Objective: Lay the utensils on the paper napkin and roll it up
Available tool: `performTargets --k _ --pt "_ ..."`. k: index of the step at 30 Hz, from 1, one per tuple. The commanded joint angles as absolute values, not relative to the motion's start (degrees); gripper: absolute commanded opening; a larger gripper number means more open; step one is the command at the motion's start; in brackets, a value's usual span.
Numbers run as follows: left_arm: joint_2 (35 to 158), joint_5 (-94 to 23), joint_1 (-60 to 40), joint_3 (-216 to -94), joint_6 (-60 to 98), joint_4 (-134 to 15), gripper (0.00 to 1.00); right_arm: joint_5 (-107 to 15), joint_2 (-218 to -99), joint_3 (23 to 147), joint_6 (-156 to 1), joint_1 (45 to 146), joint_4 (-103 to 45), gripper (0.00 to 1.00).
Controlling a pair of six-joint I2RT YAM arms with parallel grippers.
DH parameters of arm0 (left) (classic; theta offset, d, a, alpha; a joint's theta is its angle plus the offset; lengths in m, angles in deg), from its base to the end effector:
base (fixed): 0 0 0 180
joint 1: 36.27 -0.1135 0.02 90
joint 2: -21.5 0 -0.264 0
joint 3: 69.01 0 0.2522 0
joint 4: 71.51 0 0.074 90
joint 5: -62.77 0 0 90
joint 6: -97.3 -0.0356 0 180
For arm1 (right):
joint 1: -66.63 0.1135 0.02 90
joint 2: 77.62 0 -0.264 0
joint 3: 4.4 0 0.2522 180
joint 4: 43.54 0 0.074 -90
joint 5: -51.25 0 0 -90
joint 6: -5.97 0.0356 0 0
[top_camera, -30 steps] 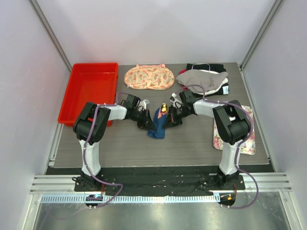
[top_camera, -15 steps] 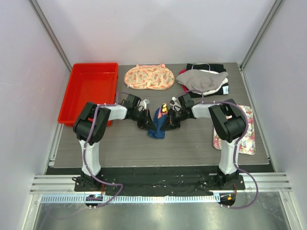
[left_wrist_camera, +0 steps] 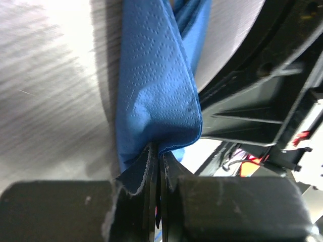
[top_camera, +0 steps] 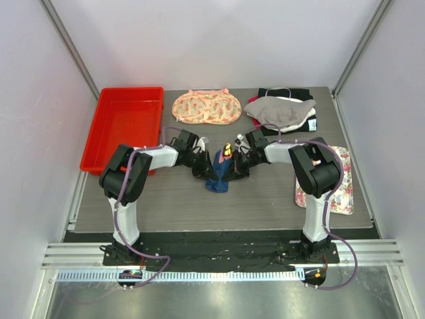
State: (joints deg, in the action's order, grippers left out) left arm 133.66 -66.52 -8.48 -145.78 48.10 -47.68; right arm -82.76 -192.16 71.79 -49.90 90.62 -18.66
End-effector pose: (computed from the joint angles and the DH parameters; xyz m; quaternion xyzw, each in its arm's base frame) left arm 0.3231 -0.1958 0.1247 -0.0142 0.9123 -0.4086 0.0239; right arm 0.3301 0.1740 0.1082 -0.0067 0.9061 0.4229 0.0106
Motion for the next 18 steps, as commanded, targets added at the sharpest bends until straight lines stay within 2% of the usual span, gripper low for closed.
performTargets --k 1,11,18 --pt "129.7 -66.5 -7.2 -147.1 52.0 -49.4 0.09 -73.6 -193.6 71.9 -53.5 91.4 -16.0 0.01" --pt "129.1 -68.8 -5.7 -146.8 55.7 -53.6 0.1 -72.6 -193.7 72.2 -54.0 92.0 -15.2 0.01" --pt "131.2 -71.4 -4.5 -144.3 60.6 -64.3 0.1 -72.8 -193.8 72.2 -53.7 92.3 -15.2 0.01"
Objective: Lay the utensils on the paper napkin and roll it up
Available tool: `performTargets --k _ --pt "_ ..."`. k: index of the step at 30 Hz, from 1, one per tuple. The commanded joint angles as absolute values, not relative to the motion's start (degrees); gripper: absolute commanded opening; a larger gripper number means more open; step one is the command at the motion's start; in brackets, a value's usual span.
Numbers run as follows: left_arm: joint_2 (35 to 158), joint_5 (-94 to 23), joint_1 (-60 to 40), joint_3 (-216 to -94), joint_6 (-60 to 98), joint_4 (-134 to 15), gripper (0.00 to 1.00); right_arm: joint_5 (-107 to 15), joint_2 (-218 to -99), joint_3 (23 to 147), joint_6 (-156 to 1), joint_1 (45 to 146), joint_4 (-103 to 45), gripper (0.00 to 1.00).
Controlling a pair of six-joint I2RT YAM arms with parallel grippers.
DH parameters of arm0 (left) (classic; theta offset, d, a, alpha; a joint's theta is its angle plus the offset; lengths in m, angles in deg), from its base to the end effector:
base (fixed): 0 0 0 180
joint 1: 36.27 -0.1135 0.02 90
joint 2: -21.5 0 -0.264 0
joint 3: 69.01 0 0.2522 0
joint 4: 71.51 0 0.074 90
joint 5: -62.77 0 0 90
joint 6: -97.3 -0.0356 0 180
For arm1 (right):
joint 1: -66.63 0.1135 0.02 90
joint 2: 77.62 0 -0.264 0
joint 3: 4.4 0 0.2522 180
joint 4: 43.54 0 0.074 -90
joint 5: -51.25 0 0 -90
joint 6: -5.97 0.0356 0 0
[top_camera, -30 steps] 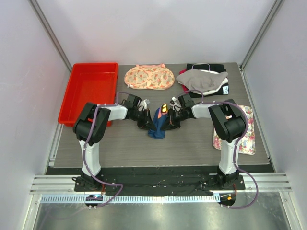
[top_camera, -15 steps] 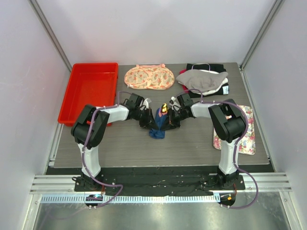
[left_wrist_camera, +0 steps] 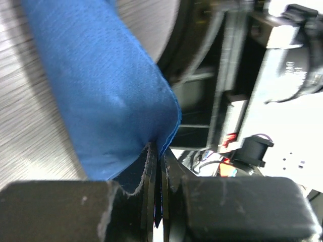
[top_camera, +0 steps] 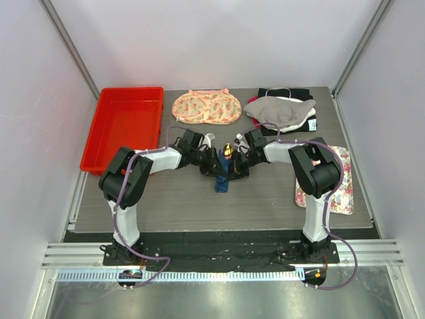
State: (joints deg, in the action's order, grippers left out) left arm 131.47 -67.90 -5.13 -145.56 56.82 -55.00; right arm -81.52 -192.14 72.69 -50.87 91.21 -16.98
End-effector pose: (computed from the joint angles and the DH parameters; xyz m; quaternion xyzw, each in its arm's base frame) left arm 0.3181 -0.2193 0.1454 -0.0232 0.8886 -0.4568 0.0336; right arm 0.3298 0.1774 0.1104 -0.0140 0.9109 0.4123 0.0120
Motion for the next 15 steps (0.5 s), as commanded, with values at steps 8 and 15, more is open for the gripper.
performTargets --k 8,15 --pt "136.5 -73.5 -4.5 -140.0 65.8 -77.3 0.11 -73.7 -193.9 71.9 -53.5 92.2 -15.6 0.01" --pt "137.9 -75.8 -4.7 -135.8 64.9 -79.1 0.1 -73.7 -193.6 72.0 -53.6 92.1 -15.4 0.01"
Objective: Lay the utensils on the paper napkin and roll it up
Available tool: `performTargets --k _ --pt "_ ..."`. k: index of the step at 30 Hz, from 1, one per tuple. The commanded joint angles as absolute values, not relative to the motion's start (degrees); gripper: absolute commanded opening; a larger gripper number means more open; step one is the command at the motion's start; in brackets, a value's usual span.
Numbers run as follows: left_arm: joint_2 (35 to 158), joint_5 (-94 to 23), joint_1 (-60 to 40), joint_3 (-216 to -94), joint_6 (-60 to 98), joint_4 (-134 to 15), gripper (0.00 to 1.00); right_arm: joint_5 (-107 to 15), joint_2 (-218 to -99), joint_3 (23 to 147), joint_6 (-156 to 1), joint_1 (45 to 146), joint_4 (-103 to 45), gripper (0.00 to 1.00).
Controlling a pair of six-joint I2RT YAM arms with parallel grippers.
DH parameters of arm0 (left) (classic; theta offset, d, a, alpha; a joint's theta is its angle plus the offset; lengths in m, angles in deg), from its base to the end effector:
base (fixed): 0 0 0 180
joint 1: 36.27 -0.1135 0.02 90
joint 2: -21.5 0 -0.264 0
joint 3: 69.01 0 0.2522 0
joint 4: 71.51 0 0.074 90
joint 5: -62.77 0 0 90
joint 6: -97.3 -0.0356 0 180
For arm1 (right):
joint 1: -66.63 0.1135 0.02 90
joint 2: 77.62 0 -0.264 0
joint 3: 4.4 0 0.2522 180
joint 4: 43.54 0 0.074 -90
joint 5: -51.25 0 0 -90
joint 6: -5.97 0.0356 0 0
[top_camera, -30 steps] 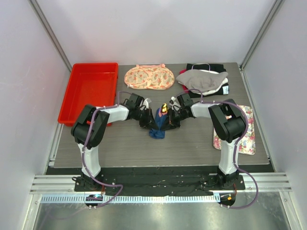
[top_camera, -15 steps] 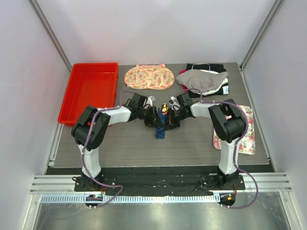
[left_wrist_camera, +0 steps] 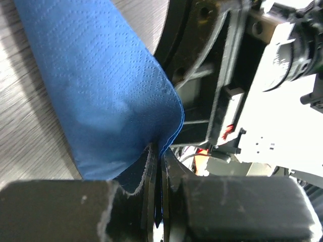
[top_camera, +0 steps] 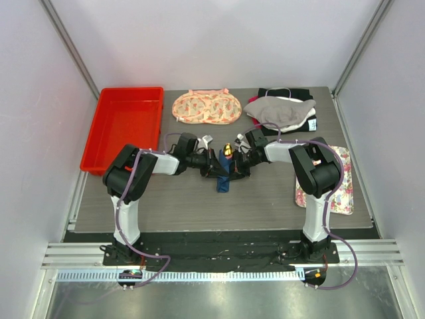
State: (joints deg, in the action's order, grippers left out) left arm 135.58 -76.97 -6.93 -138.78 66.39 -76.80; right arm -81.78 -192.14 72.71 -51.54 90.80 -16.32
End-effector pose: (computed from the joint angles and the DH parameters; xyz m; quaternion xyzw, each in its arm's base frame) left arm 0.3210 -0.2116 0.1173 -0.0353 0.8380 -0.5444 0.0151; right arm 0.3301 0.1748 0.1101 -0.0145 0.9111 0.4119 0.0100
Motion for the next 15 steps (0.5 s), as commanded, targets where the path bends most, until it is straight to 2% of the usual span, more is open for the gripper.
performTargets --k 1,10,15 --pt "137.7 -75.2 -4.8 -135.5 63.9 -77.9 0.1 -73.7 -193.6 72.0 -53.7 92.1 -15.4 0.01" --pt "140.1 -67.1 -8.0 -137.4 53.4 -60.9 0.04 -73.9 -191.0 72.9 -54.1 92.1 -15.1 0.01" --pt "140.6 -64.0 -8.1 -138.8 50.1 -56.2 0.01 -76.5 -188.1 75.3 -55.7 91.2 -14.3 0.01"
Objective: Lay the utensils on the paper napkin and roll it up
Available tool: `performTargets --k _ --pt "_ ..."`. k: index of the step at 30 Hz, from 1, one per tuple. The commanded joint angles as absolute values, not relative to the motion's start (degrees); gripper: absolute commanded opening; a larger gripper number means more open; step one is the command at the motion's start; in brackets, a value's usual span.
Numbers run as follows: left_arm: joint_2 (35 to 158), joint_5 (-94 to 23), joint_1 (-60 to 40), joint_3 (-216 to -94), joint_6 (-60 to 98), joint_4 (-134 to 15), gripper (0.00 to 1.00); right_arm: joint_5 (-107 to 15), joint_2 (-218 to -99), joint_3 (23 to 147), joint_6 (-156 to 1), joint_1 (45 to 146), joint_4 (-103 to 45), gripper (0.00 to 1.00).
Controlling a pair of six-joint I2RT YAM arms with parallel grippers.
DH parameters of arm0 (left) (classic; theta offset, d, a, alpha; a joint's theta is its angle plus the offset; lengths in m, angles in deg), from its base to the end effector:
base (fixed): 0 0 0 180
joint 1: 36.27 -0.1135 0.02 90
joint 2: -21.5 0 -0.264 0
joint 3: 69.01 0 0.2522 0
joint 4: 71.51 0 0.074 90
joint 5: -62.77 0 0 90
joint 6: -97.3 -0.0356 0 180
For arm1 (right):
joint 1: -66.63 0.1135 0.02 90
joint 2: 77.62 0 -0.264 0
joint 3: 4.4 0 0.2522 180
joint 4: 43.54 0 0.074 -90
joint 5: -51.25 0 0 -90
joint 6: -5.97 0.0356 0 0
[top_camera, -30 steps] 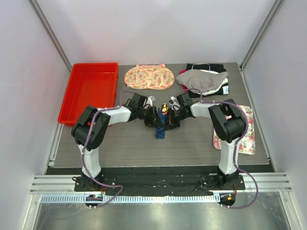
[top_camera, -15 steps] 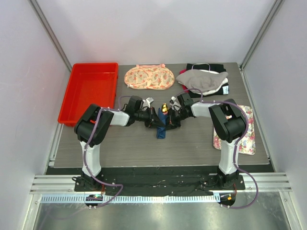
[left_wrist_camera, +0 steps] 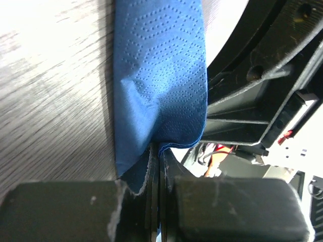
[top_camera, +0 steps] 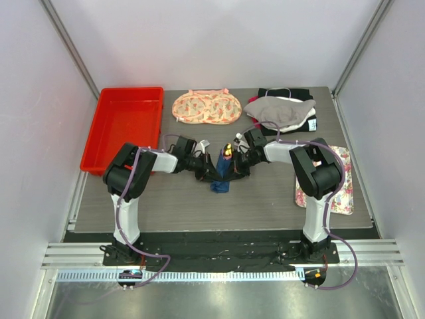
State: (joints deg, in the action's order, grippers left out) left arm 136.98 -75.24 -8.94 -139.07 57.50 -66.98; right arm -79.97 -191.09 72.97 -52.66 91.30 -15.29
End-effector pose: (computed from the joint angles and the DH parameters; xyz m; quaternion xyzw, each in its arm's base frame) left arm 0.3197 -0.1950 0.0973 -0.0336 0.8689 -0.4939 0.0046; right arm 0.3287 0.1768 0.1162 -0.0247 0.9157 0.4006 0.0222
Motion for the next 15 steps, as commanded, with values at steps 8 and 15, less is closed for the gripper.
performTargets --k 8,15 --pt "140.3 -63.7 -8.0 -140.1 48.7 -54.4 0.0 -83.1 -185.3 76.0 -51.5 84.9 -20.1 0.04" --pt "140.3 -64.5 -8.0 -141.1 48.3 -54.4 0.0 -88.2 -189.8 71.9 -42.6 84.3 -31.7 0.01"
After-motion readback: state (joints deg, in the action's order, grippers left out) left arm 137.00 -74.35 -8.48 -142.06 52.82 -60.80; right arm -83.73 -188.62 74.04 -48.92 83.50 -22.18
